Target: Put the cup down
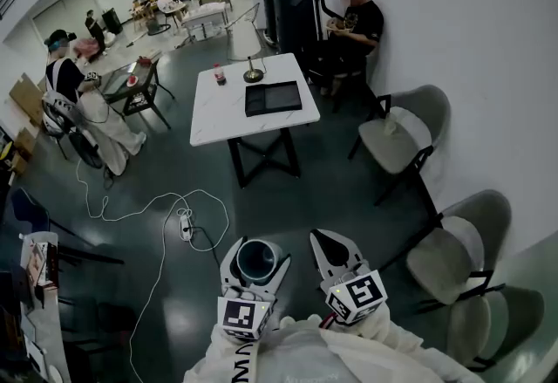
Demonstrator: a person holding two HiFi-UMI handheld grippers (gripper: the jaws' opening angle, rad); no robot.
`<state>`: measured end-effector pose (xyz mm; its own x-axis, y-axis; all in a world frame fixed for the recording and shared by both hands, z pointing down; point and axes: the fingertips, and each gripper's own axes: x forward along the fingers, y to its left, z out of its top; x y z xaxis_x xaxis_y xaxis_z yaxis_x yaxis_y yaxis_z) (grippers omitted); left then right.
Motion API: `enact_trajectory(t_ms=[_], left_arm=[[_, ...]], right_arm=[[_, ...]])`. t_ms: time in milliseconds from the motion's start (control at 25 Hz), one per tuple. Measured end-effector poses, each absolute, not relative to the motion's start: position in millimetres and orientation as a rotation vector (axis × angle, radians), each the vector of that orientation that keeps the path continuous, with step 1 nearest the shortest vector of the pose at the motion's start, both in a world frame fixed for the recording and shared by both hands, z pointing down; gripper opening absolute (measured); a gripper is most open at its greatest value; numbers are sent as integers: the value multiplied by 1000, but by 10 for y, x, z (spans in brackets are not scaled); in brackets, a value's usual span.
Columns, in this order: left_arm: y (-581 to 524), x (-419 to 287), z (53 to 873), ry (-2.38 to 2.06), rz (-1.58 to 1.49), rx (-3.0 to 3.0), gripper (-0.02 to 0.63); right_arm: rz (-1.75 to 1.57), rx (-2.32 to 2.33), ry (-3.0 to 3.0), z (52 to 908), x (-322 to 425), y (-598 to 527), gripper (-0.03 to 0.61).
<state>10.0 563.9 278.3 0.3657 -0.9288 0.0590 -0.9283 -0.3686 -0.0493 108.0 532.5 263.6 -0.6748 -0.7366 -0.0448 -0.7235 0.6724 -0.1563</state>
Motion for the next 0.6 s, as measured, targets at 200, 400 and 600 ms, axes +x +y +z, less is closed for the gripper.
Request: enact_trajectory(t_ms=[200, 400, 600], left_arm=[[5659, 163, 2795, 1759, -126, -2593, 414], [5687, 235, 2809, 1760, -134, -2593, 414], [5714, 305, 2855, 1796, -131, -2588, 414]], right_arm=[[-194, -1217, 2778, 2642, 1130, 5348, 5], [-192, -1217, 2780, 2656, 1224, 5388, 6], [-195, -1213, 2789, 2667, 1349, 5394, 6]])
